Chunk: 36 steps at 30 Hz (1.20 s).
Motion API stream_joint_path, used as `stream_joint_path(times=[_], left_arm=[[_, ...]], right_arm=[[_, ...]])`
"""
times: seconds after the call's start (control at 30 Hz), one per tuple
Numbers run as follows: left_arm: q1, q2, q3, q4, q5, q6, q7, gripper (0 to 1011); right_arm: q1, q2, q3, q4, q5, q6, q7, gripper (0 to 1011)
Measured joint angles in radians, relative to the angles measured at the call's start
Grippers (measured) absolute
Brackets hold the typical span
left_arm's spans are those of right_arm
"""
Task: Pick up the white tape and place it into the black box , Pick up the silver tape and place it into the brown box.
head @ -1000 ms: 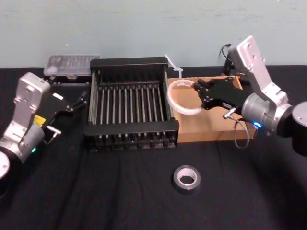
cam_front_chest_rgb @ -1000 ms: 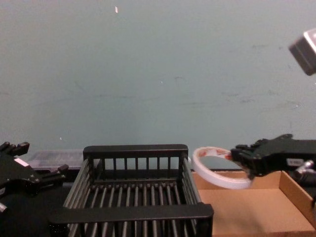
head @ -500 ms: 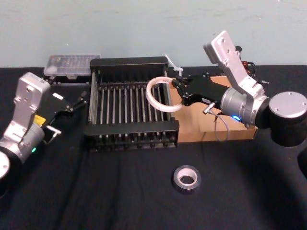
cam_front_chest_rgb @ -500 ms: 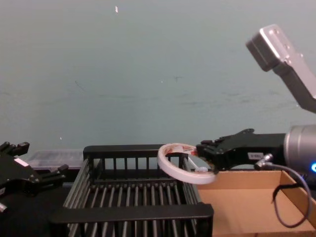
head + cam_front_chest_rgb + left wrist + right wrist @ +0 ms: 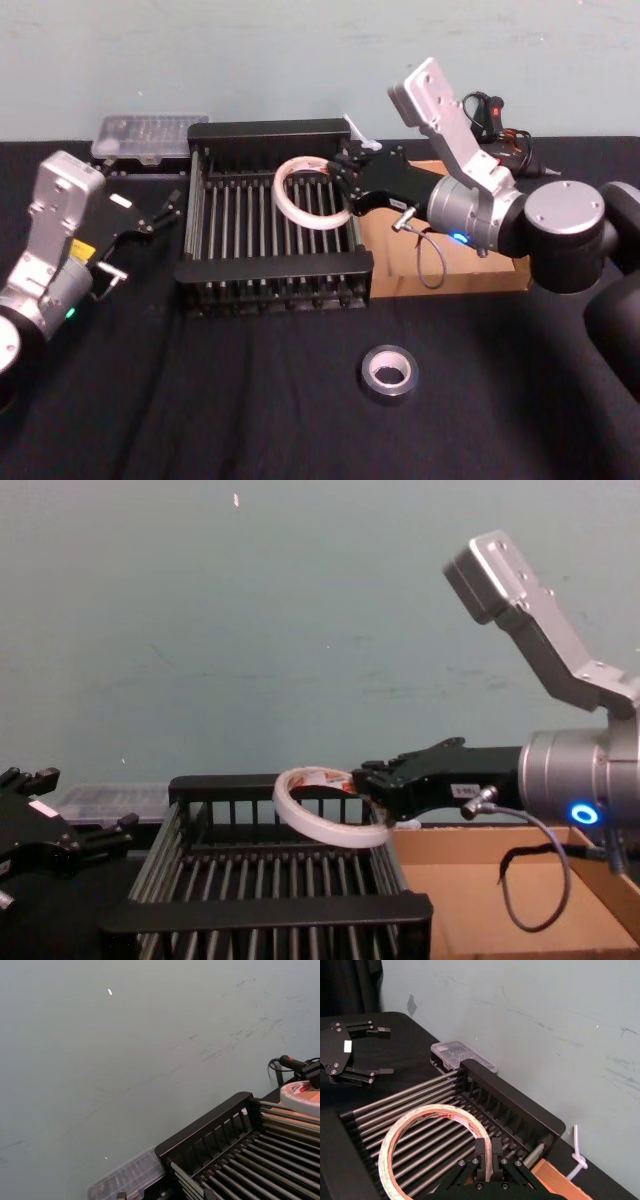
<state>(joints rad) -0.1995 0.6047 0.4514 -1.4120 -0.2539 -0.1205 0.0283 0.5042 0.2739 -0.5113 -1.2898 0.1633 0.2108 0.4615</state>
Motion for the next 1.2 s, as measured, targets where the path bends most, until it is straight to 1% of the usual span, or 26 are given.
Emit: stream_joint_path(times=[0.1,0.57,0.73,0.8,0.83,0.9,0.97,1.0,1.03,1.07,1.1,1.17,1.2], left_arm=[[0.000,0.000,0.000,0.000,0.000,0.000,0.000,1001],[0.000,0.000,0.000,0.000,0.000,0.000,0.000,1001],[0.000,0.000,0.000,0.000,0.000,0.000,0.000,1002],[0.000,0.000,0.000,0.000,0.000,0.000,0.000,1001],[0.000,0.000,0.000,0.000,0.000,0.000,0.000,1001],[0.000,0.000,0.000,0.000,0.000,0.000,0.000,1001],[0.000,0.000,0.000,0.000,0.000,0.000,0.000,1001],[0.000,0.000,0.000,0.000,0.000,0.000,0.000,1001],[0.000,0.000,0.000,0.000,0.000,0.000,0.000,1001],[0.000,0.000,0.000,0.000,0.000,0.000,0.000,1001],[0.000,0.000,0.000,0.000,0.000,0.000,0.000,1001],[0.000,0.000,0.000,0.000,0.000,0.000,0.000,1001],[0.000,0.000,0.000,0.000,0.000,0.000,0.000,1001]], right_arm=[[0.004,-0.006,-0.003,0.008,-0.002,-0.007,-0.002,79],[0.002,-0.003,-0.001,0.004,-0.002,-0.005,-0.003,83],[0.001,-0.003,-0.001,0.004,-0.002,-0.004,-0.003,214],[0.001,-0.002,0.000,0.003,-0.002,-0.003,-0.003,280],[0.001,-0.002,0.000,0.003,-0.002,-0.003,-0.003,334],[0.001,-0.002,0.000,0.003,-0.002,-0.003,-0.003,390],[0.001,-0.002,0.000,0.003,-0.002,-0.003,-0.003,421],[0.001,-0.002,0.000,0.003,-0.002,-0.003,-0.003,490],[0.001,-0.002,0.000,0.002,-0.002,-0.002,-0.003,490],[0.001,-0.002,0.000,0.002,-0.002,-0.002,-0.003,552],[0.001,-0.002,0.000,0.002,-0.002,-0.002,-0.003,592],[0.001,-0.002,0.000,0.002,-0.002,-0.002,-0.003,624],[0.000,-0.002,0.000,0.002,-0.001,-0.002,-0.003,692]])
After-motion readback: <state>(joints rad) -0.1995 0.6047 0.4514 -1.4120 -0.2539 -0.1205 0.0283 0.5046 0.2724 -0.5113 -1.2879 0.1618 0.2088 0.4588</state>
